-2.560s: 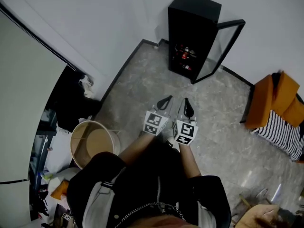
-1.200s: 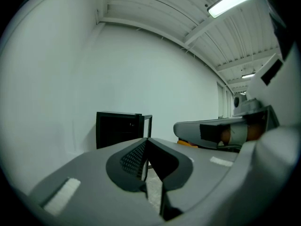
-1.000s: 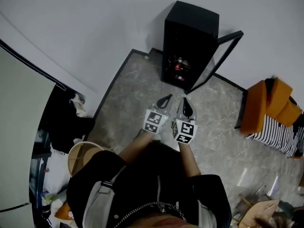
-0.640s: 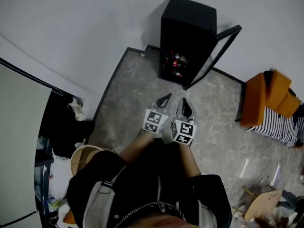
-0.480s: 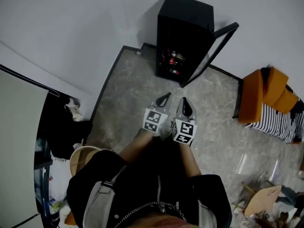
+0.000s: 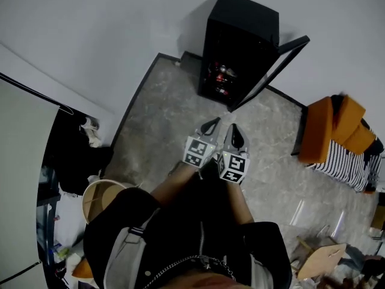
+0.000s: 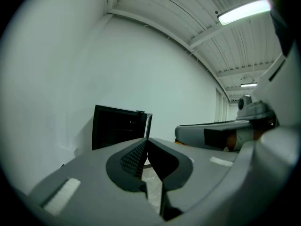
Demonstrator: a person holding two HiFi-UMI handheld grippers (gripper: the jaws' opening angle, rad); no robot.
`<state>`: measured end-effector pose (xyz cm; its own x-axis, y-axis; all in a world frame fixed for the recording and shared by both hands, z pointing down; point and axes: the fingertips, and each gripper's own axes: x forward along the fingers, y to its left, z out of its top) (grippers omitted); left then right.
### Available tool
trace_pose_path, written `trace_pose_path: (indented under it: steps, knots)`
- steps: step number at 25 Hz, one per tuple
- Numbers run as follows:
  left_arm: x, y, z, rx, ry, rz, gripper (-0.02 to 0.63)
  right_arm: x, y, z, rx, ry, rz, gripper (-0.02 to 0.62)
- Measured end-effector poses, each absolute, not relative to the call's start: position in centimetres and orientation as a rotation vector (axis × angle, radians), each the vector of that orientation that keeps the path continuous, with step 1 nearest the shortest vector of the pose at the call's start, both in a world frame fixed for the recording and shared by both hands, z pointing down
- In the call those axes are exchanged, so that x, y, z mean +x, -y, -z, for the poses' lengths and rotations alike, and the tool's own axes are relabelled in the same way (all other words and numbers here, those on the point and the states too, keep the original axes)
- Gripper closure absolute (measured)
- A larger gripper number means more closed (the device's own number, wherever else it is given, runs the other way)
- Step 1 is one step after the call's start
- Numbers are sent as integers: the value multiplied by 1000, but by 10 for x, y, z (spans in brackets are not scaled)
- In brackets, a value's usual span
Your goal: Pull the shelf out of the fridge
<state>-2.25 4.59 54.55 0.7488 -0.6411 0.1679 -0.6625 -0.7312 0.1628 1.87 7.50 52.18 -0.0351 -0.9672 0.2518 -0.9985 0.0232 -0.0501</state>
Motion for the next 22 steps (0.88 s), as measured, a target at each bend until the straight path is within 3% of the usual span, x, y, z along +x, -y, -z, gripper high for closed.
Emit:
trace_pose_path:
  steps: [22]
  knots:
    - [19,56,-543,2720,1146,-234,606,67,37,-519,2005,2252,-370,600]
